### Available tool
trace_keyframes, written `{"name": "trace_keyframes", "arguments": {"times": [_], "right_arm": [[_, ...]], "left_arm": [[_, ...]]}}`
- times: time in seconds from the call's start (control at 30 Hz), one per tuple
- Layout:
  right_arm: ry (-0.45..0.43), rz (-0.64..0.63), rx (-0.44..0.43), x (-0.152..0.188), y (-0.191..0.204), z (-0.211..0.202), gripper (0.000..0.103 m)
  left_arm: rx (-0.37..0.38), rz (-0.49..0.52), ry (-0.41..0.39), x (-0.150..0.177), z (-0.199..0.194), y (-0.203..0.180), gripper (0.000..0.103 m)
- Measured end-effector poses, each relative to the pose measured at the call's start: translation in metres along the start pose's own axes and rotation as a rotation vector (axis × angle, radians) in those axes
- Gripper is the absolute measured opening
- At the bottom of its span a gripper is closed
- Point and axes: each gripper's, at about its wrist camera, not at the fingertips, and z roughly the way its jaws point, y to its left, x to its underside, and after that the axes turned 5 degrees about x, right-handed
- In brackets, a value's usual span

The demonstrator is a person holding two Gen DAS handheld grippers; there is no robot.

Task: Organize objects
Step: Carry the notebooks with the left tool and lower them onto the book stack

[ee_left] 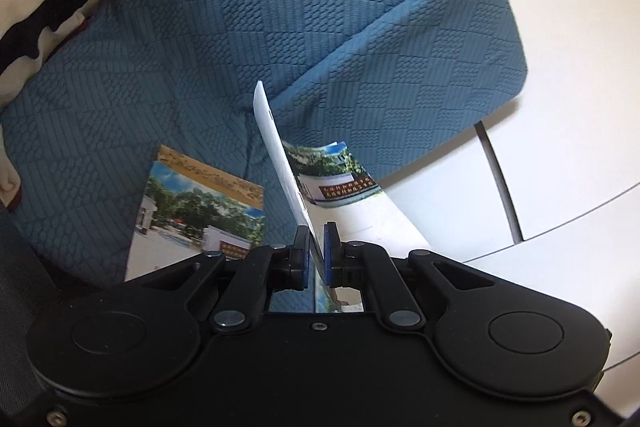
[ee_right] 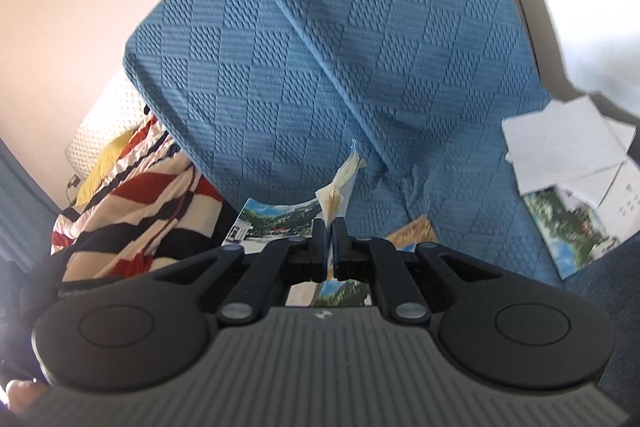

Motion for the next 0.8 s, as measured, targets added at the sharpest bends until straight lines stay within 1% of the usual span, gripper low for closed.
{"name": "trace_keyframes", "arguments": {"times": [0.13,0.3,0.43,0.57,0.8], "right_arm": [[0.034,-0.014,-0.001,0.019,-0.009,0.018,0.006],[0.07,-0.048,0.0,0.038,-0.017,0.038,0.006],[0.104,-0.067,0.004,0.05,-0.023,0.05,0.006],[0.132,-0.081,0.019,0.059,-0.026,0.058,0.006],[0.19,-0.099,0.051,0.076,-0.027,0.067,0.006]], "left_arm": [[-0.04,-0.016,-0.001,0.002,0.011,0.019,0.006],[-0.102,-0.003,0.005,0.013,0.025,0.034,0.006],[-0.139,-0.028,0.016,0.02,0.034,0.048,0.006],[-0.182,-0.038,0.032,0.027,0.039,0.06,0.006],[-0.236,-0.042,0.07,0.032,0.046,0.072,0.005]]}}
